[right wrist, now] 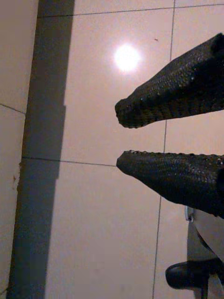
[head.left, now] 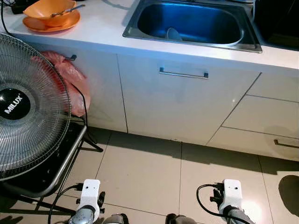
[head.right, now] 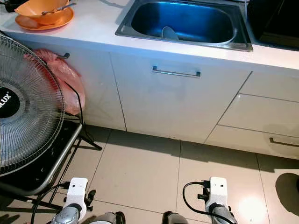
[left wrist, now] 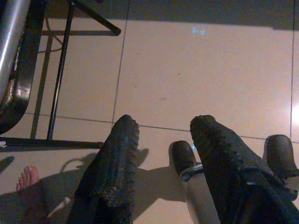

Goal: Kitchen organization

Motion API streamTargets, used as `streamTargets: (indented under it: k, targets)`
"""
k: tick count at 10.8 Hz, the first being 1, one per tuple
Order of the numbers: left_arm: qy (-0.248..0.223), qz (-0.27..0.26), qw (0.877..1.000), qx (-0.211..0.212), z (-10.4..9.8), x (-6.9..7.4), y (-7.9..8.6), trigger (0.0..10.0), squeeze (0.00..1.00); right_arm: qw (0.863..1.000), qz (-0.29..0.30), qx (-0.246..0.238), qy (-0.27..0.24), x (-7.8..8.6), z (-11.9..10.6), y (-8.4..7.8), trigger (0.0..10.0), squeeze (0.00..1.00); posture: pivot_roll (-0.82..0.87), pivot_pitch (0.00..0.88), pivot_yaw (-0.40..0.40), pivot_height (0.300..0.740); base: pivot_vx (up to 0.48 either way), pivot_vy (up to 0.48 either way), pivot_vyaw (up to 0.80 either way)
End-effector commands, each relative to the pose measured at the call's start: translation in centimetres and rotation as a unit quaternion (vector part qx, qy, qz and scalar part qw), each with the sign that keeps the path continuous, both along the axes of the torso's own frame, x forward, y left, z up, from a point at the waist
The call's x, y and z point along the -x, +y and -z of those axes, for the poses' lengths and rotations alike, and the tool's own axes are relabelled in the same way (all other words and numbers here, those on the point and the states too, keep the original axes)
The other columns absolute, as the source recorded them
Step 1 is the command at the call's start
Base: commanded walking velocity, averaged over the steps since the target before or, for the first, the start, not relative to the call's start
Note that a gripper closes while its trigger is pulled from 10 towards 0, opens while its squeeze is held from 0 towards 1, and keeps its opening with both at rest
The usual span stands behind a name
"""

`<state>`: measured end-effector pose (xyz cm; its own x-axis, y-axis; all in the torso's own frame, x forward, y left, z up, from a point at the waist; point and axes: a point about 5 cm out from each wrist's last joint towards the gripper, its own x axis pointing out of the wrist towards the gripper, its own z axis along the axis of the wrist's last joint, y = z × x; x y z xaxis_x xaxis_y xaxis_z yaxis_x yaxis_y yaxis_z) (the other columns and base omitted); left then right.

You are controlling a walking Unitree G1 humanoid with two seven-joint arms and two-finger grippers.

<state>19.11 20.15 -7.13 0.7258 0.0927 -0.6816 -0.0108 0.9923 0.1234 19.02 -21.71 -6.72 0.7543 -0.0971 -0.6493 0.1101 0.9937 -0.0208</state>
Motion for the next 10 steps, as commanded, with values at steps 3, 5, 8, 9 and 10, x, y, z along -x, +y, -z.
streamTargets:
  k: [3,5,8,9,10]
  targets:
    - [0.022,-0.007,1.000,-0.004,0.70,1.25,0.00,10.0,0.00,1.000,-0.002,-0.003,0.017,0.87,0.52,0.06,10.0,0.00,0.02,0.136,0.001,0.740,0.000,0.000,0.00]
    - [0.022,-0.012,1.000,-0.008,0.63,1.15,0.25,10.0,0.00,1.000,-0.002,-0.005,0.019,0.86,0.52,0.00,10.0,0.00,0.02,0.143,-0.002,0.740,0.313,0.000,0.00]
    - [0.020,-0.015,1.000,-0.006,0.61,1.04,0.08,10.0,0.00,1.000,-0.002,-0.008,0.019,0.72,0.47,-0.05,10.0,0.00,0.02,0.150,-0.008,0.740,0.373,0.000,0.00]
    - [0.020,-0.017,1.000,-0.005,0.61,1.04,0.10,10.0,0.00,1.000,-0.003,-0.009,0.018,0.66,0.44,-0.02,10.0,0.00,0.02,0.151,-0.008,0.740,0.401,0.000,0.00]
    - [0.019,-0.018,1.000,-0.005,0.58,1.03,0.17,10.0,0.00,1.000,-0.004,-0.010,0.018,0.62,0.43,-0.01,10.0,0.00,0.02,0.151,-0.009,0.740,0.401,0.000,0.00]
